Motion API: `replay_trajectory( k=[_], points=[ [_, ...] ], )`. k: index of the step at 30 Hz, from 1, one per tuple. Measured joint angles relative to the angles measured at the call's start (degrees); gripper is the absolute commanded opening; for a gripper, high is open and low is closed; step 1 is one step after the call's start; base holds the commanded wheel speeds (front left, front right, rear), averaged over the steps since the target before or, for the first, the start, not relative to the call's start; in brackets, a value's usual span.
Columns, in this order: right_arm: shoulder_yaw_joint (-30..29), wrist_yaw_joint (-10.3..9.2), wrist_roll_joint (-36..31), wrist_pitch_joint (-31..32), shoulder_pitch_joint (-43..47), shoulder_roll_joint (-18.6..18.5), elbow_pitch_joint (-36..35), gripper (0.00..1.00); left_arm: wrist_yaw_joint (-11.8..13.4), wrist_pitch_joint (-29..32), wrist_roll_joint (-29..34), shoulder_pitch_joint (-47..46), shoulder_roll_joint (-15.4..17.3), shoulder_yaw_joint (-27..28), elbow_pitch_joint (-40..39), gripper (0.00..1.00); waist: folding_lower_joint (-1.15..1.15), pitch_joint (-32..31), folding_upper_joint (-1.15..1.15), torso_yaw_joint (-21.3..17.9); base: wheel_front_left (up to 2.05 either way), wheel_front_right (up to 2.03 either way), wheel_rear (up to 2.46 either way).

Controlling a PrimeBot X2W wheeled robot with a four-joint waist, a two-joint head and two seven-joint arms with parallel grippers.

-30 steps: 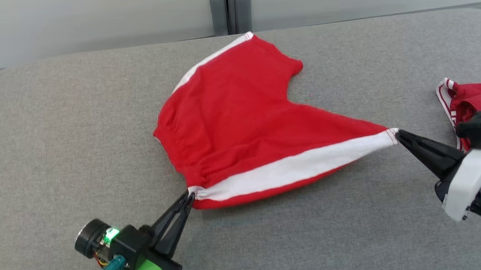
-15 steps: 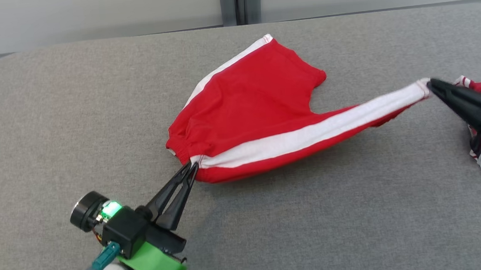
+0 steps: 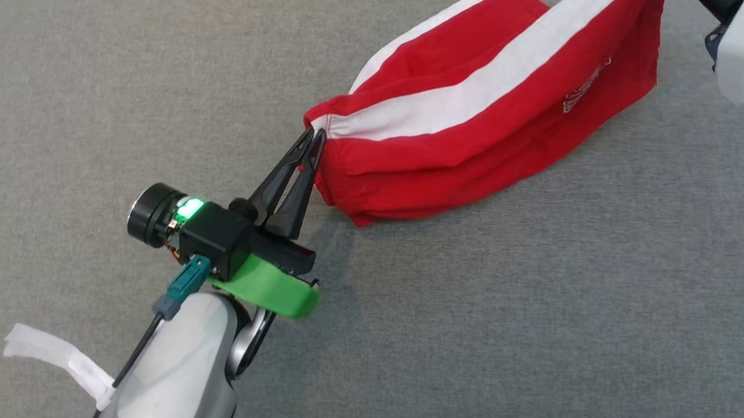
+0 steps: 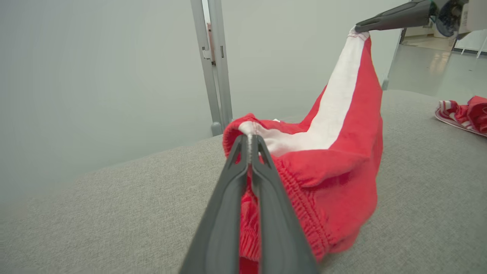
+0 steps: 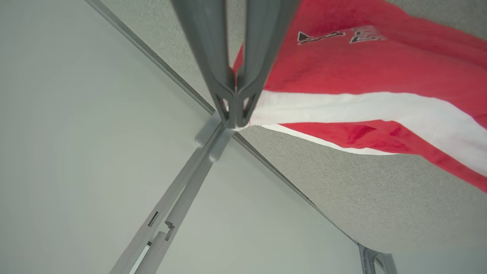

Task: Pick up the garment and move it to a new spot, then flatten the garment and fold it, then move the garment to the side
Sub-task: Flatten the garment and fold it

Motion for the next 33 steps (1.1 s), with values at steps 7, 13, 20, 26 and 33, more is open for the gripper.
replay_trajectory(
  k=[7, 13, 20, 26, 33],
  points=[
    [5.98, 0.01, 0.31, 0.54, -8.76, 2.43, 8.61, 0.00, 0.00, 0.00, -0.12, -4.74, -4.71, 0.64, 5.05, 0.00, 0.00, 4.30, 0.00, 4.21, 0.00, 0.00, 0.00],
    [10.45, 0.01, 0.62, 0.44, -13.99, 4.16, 15.81, 0.00, 0.00, 0.00, -0.48, -6.65, -6.98, 1.29, 8.15, 0.00, 0.00, 7.53, 0.00, 6.86, 0.00, 0.00, 0.00],
    [12.98, 0.00, 2.52, -0.79, -17.34, 6.76, 22.39, 0.00, 0.00, 0.00, -0.87, -8.37, -8.42, 2.24, 11.59, 0.00, 0.00, 10.08, 0.00, 8.49, 0.00, 0.00, 0.00],
    [14.02, 0.00, 3.94, -1.56, -17.65, 9.84, 27.31, 1.00, 0.00, 0.00, -1.27, -9.34, -9.00, 2.37, 14.96, 1.00, 0.01, 10.17, 0.00, 8.30, 0.00, 0.00, 0.00],
    [14.35, 0.00, 4.71, -9.42, -16.06, 12.88, 30.77, 1.00, 0.00, 0.00, 0.70, -9.20, -8.92, 7.21, 14.82, 1.00, 0.01, 8.02, 0.00, 6.87, 0.00, 0.00, 0.00]
  ],
)
